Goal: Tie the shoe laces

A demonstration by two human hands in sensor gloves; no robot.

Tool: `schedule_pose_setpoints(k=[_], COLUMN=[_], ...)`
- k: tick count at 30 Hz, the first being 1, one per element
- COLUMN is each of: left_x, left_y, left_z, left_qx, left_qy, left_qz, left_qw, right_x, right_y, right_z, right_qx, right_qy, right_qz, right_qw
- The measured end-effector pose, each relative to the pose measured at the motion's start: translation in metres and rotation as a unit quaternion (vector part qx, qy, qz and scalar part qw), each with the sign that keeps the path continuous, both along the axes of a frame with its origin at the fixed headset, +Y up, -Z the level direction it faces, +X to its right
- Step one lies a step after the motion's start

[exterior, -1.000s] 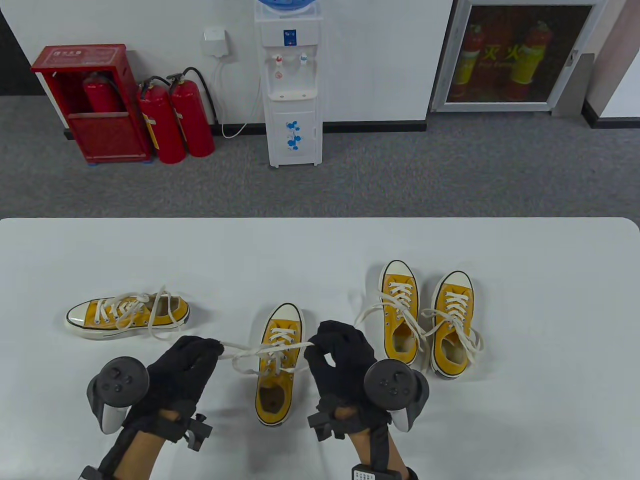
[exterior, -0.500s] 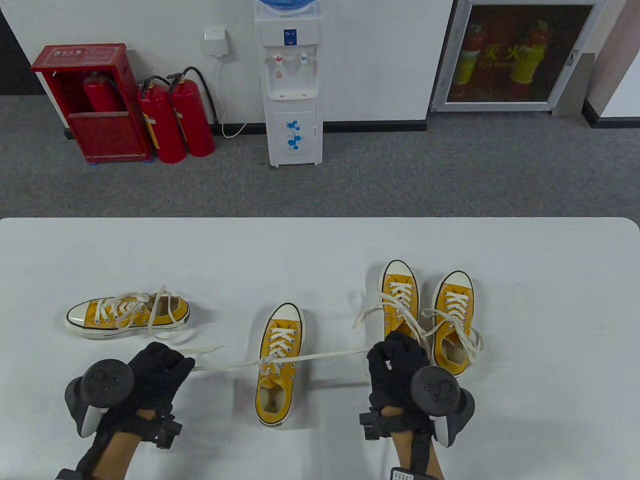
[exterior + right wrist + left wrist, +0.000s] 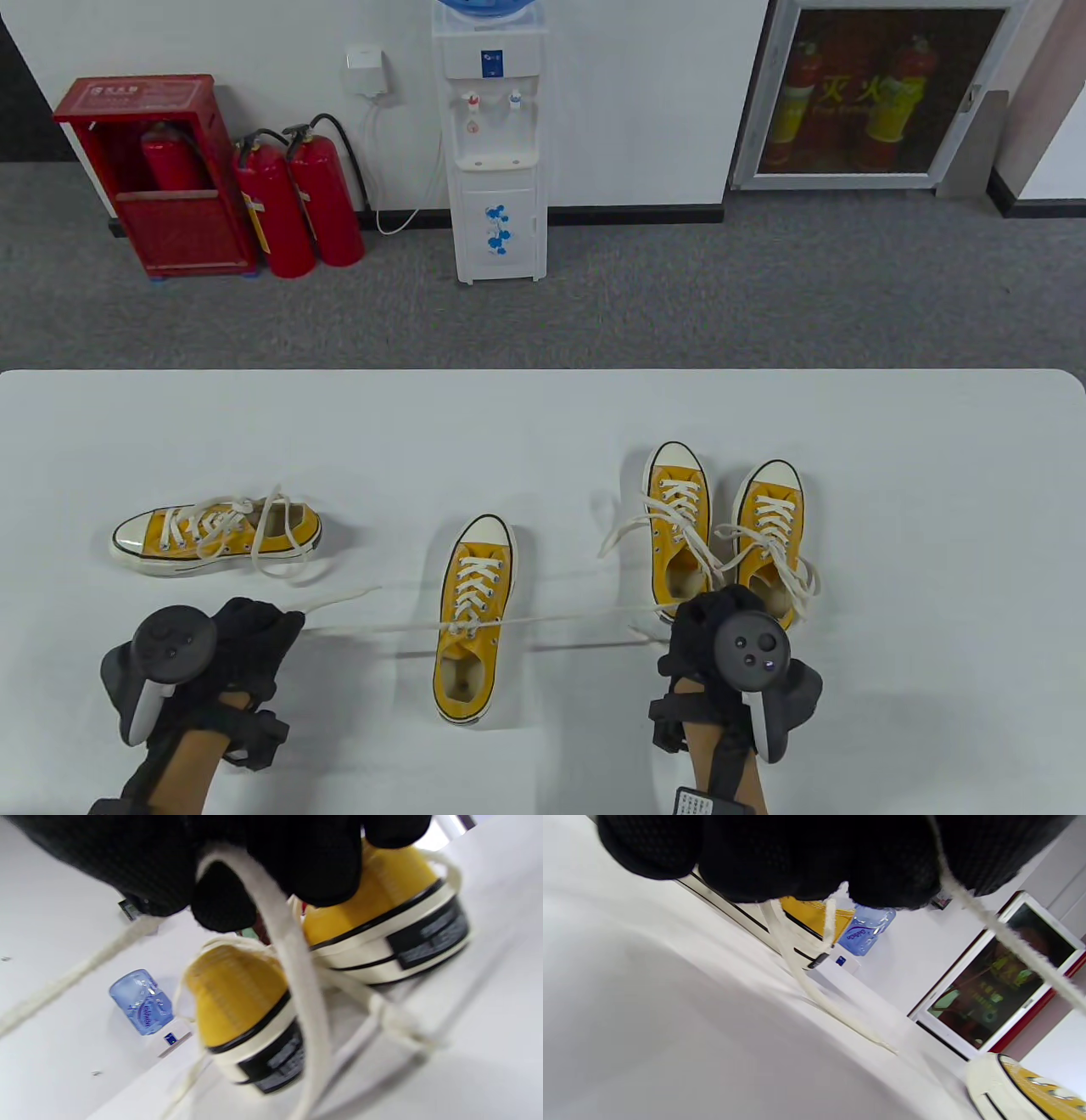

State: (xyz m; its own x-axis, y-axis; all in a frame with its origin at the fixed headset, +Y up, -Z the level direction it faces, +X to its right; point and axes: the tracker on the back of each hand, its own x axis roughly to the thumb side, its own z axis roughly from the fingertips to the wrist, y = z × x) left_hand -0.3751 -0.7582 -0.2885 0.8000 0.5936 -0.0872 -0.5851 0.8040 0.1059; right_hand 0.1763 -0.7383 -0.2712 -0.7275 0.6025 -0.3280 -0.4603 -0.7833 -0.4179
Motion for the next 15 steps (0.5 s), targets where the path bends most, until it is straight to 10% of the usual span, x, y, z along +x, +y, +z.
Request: schedule_pose_setpoints(k=[15], left_x=[-0.012], left_y=[0.002], left_z=[0.003], left_qx=[-0.007], left_qy=[0.035], left_qz=[0.035], left_qw=[0.999], right_x=[0.000], right_y=[0.000], right_z=[0.000], right_qx=[-0.021], right_qy=[-0.012], right_qz=[0.030], right_qw=[0.999])
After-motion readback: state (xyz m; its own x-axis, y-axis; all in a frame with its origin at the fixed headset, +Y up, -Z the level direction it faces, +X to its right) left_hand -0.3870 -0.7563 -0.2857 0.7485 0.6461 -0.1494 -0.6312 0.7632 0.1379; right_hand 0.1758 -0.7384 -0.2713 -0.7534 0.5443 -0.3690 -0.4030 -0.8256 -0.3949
